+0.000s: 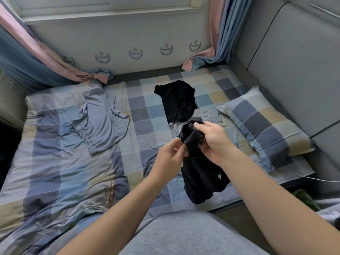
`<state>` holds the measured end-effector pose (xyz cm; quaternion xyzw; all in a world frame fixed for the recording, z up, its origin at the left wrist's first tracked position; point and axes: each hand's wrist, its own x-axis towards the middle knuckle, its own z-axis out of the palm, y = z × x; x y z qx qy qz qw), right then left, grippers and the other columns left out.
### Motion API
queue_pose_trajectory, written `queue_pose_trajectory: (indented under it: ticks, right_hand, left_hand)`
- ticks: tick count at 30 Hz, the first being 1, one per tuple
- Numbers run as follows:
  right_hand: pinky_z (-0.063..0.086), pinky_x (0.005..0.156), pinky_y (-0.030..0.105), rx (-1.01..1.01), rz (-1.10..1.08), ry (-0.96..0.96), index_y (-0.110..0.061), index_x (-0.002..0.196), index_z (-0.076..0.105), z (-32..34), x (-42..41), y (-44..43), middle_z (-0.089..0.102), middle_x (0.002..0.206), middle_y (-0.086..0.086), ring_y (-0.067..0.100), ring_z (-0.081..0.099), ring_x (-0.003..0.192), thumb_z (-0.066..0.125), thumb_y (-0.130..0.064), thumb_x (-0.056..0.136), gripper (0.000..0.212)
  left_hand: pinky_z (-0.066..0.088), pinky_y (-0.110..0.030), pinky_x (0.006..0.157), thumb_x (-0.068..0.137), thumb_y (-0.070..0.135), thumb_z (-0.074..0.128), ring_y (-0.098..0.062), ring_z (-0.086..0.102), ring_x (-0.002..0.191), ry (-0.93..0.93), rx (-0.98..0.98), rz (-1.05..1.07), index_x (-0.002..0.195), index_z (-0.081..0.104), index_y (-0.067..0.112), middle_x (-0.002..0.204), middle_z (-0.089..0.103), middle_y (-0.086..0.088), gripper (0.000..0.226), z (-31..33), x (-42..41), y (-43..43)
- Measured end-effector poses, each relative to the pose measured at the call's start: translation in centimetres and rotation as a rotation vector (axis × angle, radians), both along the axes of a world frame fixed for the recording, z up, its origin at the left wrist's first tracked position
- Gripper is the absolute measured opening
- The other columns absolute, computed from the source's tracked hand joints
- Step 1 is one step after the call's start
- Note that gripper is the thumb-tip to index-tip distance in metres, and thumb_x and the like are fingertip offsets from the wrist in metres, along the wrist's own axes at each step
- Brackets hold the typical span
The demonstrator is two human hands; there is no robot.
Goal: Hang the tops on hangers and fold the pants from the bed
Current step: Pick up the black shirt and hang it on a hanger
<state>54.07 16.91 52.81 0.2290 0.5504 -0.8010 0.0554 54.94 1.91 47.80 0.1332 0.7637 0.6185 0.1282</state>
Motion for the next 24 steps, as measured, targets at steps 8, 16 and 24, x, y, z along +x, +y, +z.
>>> queue_pose_trajectory:
  ticks: [8,16,24]
  right_hand:
    - [0.057,0.087,0.038,-0.073,0.015,0.001,0.01,0.122,0.06,0.2,0.7,0.4,0.067,0.106,0.023,0.029,0.067,0.094,0.046,-0.008,0.104,0.029]
    - [0.059,0.083,0.04,-0.093,0.034,-0.007,0.007,0.117,0.065,-0.2,0.6,1.0,0.072,0.11,0.025,0.033,0.071,0.099,0.046,-0.013,0.106,0.029]
    - [0.057,0.066,0.032,0.107,-0.19,-0.2,-0.004,0.112,0.066,-3.1,-0.7,4.6,0.071,0.109,0.019,0.024,0.069,0.08,0.061,-0.019,0.099,0.02]
  left_hand:
    - [0.056,-0.03,0.08,0.091,0.016,0.068,-0.008,0.068,0.088,0.03,-0.087,0.052,0.093,0.061,0.015,0.09,0.07,0.006,0.008,0.0,-0.2,0.7]
    - [0.051,-0.033,0.066,0.093,0.011,0.068,-0.015,0.062,0.069,0.007,-0.038,0.065,0.073,0.053,0.019,0.071,0.062,0.004,0.026,-0.8,-1.1,-1.2]
    - [0.04,-0.038,0.059,0.1,0.025,0.058,-0.019,0.047,0.06,-0.113,0.04,0.574,0.078,0.049,0.017,0.065,0.047,-0.004,0.025,0.7,-5.0,-5.6]
